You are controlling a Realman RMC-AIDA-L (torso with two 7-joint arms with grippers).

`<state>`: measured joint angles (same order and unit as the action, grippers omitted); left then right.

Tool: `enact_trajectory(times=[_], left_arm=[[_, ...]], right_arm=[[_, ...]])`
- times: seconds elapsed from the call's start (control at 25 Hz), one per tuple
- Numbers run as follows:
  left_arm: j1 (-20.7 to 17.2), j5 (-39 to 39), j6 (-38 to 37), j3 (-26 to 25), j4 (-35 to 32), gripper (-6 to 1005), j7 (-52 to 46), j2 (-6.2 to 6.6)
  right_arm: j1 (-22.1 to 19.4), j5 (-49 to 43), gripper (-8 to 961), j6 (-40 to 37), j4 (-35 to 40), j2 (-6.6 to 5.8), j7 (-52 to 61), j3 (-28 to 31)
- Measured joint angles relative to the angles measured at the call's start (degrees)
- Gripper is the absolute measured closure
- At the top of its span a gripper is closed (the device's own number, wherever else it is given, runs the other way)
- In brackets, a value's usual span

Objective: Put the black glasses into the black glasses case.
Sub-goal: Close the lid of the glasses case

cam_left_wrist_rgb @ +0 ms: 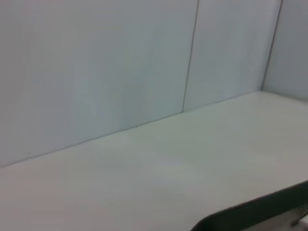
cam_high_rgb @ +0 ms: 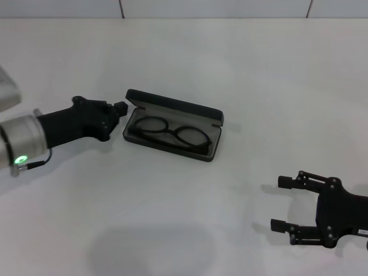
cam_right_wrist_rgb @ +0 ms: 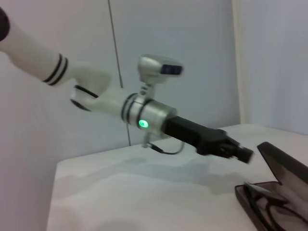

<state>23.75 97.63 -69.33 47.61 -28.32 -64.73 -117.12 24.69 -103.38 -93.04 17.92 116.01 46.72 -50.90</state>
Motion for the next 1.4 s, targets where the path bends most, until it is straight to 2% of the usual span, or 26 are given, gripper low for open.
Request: enact_trajectory(times=[0.24, 0.32, 0.4, 0.52, 0.6, 0.76, 0.96, 1.04, 1.16, 1.4], left_arm=[[-3.7, -5.1, -12.9, -3.9, -0.6, 999, 0.5, 0.91], [-4.2, -5.6, -17.4, -4.1, -1.3, 999, 0.5, 0.76], [-4.6, -5.7, -20.2, -4.3, -3.0, 998, 0.2, -0.69], [-4.5, -5.9, -19.8, -4.3, -4.7, 998, 0.0, -2.70], [-3.2, -6.6, -18.2, -4.0, -3.7, 998, -0.8, -3.11], [1.3, -7.5, -12.5, -2.5, -0.7, 999, -5.1, -3.03], [5.1, -8.0, -4.1, 2.5, -2.7, 998, -12.5, -2.92], [5.7, -7.6, -0.1, 5.0, -5.0, 998, -16.8, -2.88], [5.9, -5.3, 7.5, 11.9, -11.3, 999, -28.7, -2.79], [4.3, 9.4, 15.1, 23.0, -26.0, 999, -56.3, -2.90]], right_arm=[[-0.2, 0.1, 127, 0.7, 0.0, 0.00, -0.3, 0.2], [-0.2, 0.1, 127, 0.8, 0.0, 0.00, -0.4, 0.3], [-0.2, 0.1, 127, 0.9, 0.0, 0.01, -0.4, 0.3], [-0.3, 0.1, 127, 0.9, 0.0, 0.00, -0.7, 0.3], [-0.2, 0.4, 127, 1.0, 0.0, 0.00, -1.0, 0.3], [-0.1, 0.8, 127, 1.1, 0.0, 0.00, -1.2, 0.4], [-0.1, 0.8, 127, 1.4, 0.0, 0.00, -1.3, 0.4], [-0.2, 0.8, 127, 1.9, 0.0, 0.00, -1.3, 0.2], [-0.2, 0.8, 127, 2.4, 0.0, 0.00, -1.3, 0.1], [-0.1, 0.8, 127, 3.5, 0.0, 0.00, -1.5, 0.2]])
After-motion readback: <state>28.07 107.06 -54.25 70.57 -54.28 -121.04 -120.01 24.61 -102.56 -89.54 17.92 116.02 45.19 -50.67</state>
